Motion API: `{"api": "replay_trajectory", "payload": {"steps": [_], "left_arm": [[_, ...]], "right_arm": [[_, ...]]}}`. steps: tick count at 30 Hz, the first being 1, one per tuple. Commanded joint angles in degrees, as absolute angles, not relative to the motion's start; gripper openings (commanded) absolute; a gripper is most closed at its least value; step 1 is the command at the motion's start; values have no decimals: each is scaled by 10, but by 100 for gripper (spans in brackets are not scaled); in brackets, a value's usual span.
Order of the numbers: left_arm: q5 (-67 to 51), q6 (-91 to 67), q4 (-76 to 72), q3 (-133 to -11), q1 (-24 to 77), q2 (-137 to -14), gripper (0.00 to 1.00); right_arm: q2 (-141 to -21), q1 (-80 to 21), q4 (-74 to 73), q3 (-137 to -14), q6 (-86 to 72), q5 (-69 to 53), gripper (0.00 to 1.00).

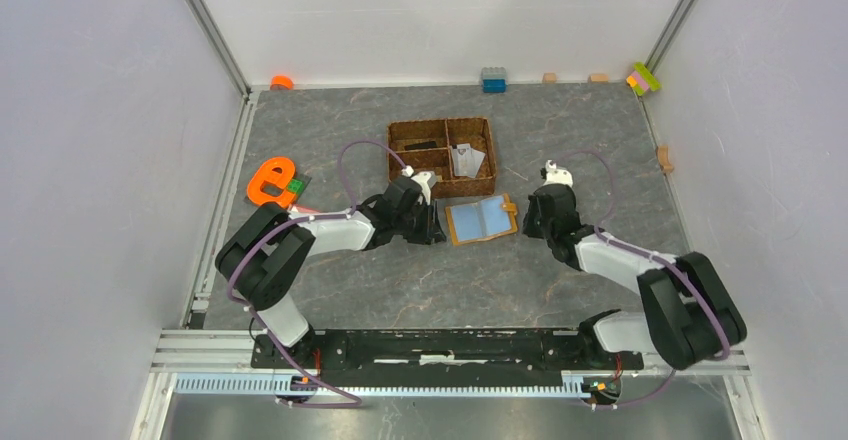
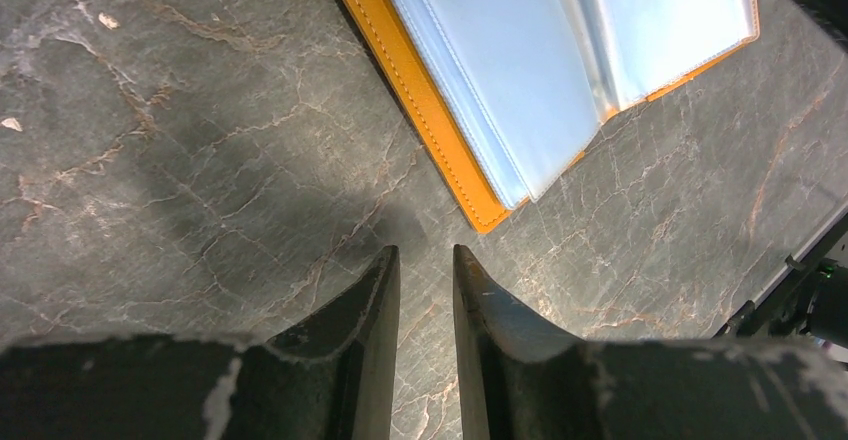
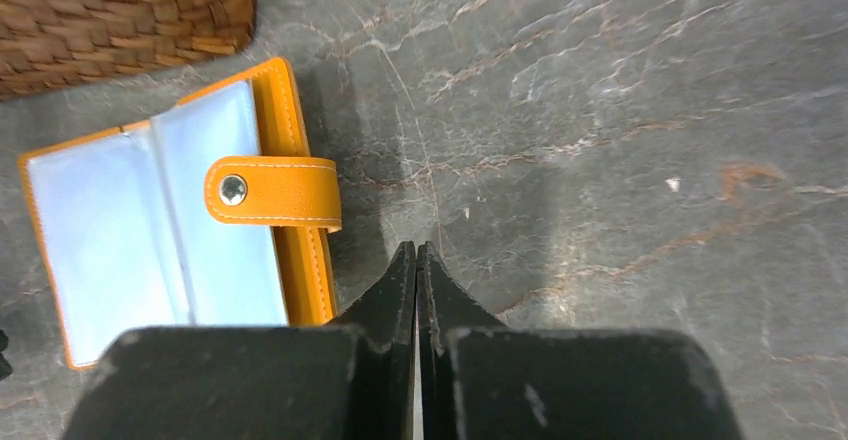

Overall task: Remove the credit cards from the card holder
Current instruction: Close the card holder at the center of the board.

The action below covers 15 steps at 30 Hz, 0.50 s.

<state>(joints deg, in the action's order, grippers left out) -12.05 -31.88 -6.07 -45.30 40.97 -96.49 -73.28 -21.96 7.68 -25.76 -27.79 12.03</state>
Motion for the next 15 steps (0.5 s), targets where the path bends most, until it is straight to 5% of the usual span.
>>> {"api": "replay_trajectory", "payload": {"steps": [1,7,15], "left_arm": [[-118,-296,-65,-463,410,-966,33],[-120,-295,-64,-469,410,-981,33],[-130,-295,-62,-484,411,-1014,32]], "right_arm": [[-784,-211,94,-294,-282,59,0],[-791,-210,203,-267,-271,-126,0],[-766,-245,263,-248,-238,-163,0]]}}
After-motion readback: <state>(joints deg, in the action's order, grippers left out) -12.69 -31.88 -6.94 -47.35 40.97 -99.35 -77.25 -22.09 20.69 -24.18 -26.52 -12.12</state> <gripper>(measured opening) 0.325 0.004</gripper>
